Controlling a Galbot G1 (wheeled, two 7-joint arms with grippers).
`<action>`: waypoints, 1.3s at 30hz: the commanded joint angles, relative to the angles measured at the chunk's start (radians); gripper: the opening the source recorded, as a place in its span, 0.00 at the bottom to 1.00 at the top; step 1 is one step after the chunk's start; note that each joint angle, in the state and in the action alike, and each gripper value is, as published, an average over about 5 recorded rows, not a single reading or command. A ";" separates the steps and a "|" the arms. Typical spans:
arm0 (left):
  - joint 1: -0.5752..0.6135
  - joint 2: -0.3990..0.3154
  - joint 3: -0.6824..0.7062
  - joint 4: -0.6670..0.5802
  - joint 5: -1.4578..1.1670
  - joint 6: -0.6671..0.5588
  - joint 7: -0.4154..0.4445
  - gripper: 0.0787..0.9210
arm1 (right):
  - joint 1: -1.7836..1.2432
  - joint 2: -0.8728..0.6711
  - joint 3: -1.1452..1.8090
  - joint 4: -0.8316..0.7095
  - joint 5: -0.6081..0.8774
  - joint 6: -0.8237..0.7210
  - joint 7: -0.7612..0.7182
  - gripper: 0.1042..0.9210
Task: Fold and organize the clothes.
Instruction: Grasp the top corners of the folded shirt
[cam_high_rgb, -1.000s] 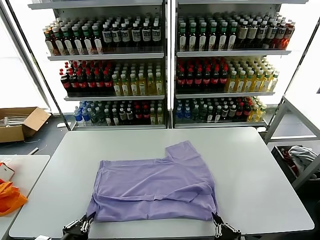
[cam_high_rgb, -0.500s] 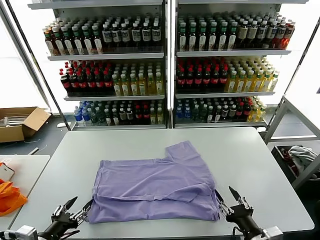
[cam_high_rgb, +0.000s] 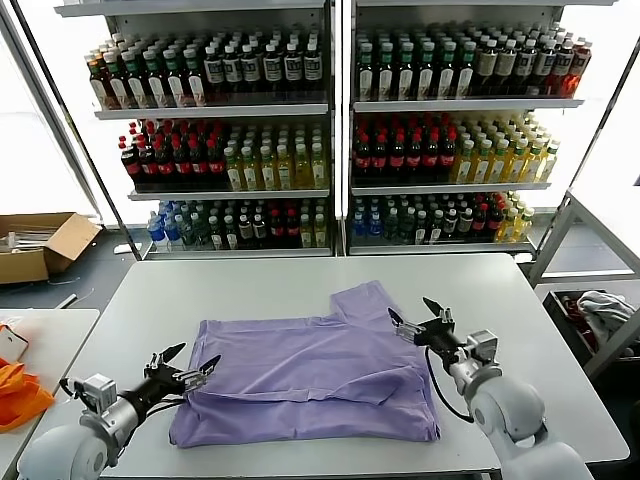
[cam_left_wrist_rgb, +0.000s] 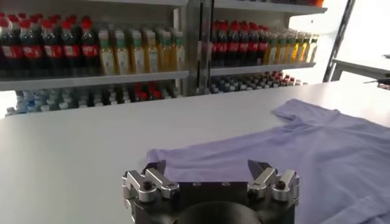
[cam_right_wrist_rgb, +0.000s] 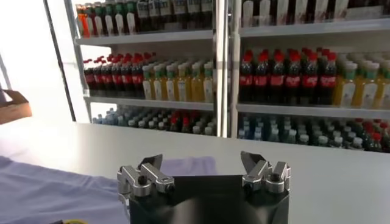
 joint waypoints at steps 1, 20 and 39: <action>-0.390 0.069 0.226 0.389 -0.019 -0.014 0.023 0.88 | 0.315 0.066 -0.155 -0.376 0.008 -0.041 -0.026 0.88; -0.354 0.053 0.242 0.451 -0.010 -0.035 0.028 0.88 | 0.357 0.172 -0.184 -0.563 -0.022 -0.048 -0.024 0.86; -0.288 0.052 0.225 0.358 -0.021 -0.052 0.039 0.34 | 0.258 0.169 -0.142 -0.363 0.084 -0.033 0.017 0.22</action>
